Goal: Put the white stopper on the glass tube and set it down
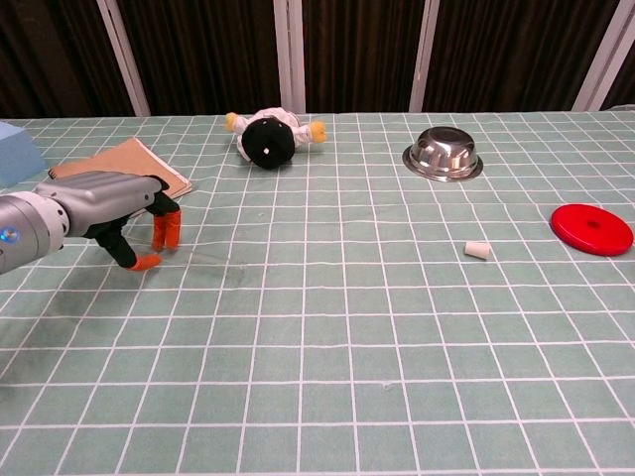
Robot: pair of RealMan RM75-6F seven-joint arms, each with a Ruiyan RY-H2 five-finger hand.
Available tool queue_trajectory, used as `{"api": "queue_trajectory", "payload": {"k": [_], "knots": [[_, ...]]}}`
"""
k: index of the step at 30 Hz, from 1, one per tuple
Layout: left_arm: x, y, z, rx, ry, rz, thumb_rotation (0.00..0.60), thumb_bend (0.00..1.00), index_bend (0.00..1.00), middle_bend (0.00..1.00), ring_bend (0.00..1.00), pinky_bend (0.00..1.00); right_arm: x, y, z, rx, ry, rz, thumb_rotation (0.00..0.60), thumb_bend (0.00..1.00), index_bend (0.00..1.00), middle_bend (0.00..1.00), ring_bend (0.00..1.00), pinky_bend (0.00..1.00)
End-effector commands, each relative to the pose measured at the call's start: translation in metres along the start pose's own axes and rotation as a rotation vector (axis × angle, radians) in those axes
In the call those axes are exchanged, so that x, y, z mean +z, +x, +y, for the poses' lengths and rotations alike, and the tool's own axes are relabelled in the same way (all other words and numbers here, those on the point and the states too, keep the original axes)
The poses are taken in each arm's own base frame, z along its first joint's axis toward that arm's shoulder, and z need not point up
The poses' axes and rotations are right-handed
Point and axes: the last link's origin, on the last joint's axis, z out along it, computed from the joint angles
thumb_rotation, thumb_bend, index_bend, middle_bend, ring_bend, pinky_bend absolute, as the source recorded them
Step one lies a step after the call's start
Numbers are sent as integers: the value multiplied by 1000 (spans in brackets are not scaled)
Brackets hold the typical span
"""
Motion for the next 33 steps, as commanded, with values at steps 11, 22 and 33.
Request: {"api": "queue_trajectory", "payload": {"k": [11, 22, 33], "knots": [[0, 19, 5, -106, -40, 136, 600, 659, 535, 498, 38, 0, 1, -1, -3, -3, 13, 3, 600, 385, 0, 0, 0, 0], [-1, 46, 3, -197, -89, 265, 600, 659, 536, 498, 38, 0, 44, 0, -42, -30, 122, -6, 600, 385, 119, 80, 0, 0], [-7, 72, -5, -215, -98, 321, 600, 659, 535, 498, 38, 0, 82, -37, -106, -74, 157, -113, 600, 385, 352, 131, 20, 0]]}}
